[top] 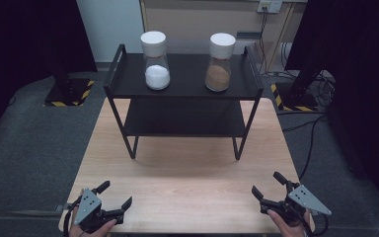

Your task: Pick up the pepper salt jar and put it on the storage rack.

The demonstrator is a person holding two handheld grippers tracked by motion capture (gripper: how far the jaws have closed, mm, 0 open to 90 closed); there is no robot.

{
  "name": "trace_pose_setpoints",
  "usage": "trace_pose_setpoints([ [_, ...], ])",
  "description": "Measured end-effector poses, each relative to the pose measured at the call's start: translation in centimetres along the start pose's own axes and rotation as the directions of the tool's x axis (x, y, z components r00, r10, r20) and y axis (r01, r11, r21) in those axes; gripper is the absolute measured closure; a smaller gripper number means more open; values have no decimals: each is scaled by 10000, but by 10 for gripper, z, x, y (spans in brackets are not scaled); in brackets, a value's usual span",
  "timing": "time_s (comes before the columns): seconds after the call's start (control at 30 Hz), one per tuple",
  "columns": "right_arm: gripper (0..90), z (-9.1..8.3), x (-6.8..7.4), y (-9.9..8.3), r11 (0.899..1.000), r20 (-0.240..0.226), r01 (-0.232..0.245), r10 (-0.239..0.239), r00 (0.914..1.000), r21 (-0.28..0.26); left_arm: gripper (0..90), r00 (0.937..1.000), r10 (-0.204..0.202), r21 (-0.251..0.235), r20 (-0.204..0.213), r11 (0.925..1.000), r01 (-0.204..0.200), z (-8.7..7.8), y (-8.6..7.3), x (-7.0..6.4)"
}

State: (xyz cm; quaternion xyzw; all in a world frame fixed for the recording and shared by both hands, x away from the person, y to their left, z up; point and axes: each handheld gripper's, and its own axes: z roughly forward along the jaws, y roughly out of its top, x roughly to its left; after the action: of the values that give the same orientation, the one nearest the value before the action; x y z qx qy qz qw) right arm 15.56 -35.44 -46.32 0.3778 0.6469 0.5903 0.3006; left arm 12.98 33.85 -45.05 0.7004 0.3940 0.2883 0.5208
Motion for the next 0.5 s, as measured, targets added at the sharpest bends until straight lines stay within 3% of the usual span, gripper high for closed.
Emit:
trace_pose_setpoints([
  [0.5,67,-2,0,1,10000,56,65,-65,10000,-59,41,10000,-2,98,-36,10000,2,1,-1,0],
])
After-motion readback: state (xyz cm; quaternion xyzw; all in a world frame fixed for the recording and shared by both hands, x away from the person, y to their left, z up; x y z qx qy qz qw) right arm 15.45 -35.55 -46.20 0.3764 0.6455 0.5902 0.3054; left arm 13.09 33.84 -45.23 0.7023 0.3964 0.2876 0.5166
